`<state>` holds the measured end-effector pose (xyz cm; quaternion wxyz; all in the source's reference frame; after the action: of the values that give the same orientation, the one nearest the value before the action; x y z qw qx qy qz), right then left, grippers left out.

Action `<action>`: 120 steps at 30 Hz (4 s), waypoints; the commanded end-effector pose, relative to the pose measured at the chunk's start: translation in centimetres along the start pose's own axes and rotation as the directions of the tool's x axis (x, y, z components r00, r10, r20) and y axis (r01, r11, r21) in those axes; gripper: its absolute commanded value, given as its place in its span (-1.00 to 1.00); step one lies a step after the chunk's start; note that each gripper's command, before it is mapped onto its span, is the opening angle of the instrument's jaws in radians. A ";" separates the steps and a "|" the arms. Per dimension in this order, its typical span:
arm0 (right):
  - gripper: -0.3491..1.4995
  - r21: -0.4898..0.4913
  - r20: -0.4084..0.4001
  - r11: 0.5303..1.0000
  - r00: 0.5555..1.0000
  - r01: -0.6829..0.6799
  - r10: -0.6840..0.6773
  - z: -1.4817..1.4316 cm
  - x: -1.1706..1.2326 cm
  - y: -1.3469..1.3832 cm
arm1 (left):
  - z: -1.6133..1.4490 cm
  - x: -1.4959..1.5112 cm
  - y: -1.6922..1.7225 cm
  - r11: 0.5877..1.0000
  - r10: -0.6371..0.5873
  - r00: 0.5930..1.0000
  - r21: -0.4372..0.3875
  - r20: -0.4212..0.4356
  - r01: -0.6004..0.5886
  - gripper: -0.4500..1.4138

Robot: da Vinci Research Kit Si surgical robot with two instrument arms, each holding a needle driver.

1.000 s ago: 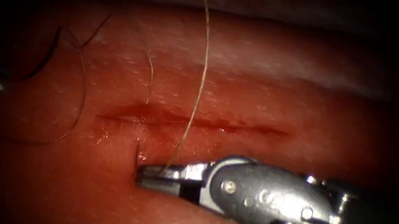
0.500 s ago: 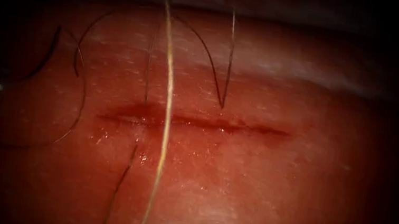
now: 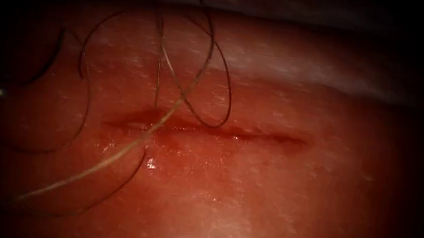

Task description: Wound Closure

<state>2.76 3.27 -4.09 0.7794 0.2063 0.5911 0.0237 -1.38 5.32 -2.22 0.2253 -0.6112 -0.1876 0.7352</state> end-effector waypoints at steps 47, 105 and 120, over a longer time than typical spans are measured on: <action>-1.00 0.099 0.308 0.963 0.912 0.250 -0.269 0.81 -0.49 0.00 | 0.07 -0.05 -0.04 1.000 0.001 1.000 -0.005 0.000 -0.001 -0.89; -0.02 -0.354 0.131 0.931 0.981 -0.090 0.145 0.59 -1.42 1.10 | 0.13 -0.10 -0.05 1.000 -0.002 1.000 -0.006 0.001 0.002 -0.89; -1.00 -0.370 0.124 0.889 0.934 -0.269 0.334 0.60 -1.53 1.14 | 0.12 -0.09 -0.05 1.000 -0.008 1.000 -0.007 -0.003 0.008 -0.89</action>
<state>3.02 3.69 -2.19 0.8431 0.1569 0.4588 0.2326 -1.44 5.31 -2.17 0.2268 -0.6114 -0.1923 0.7333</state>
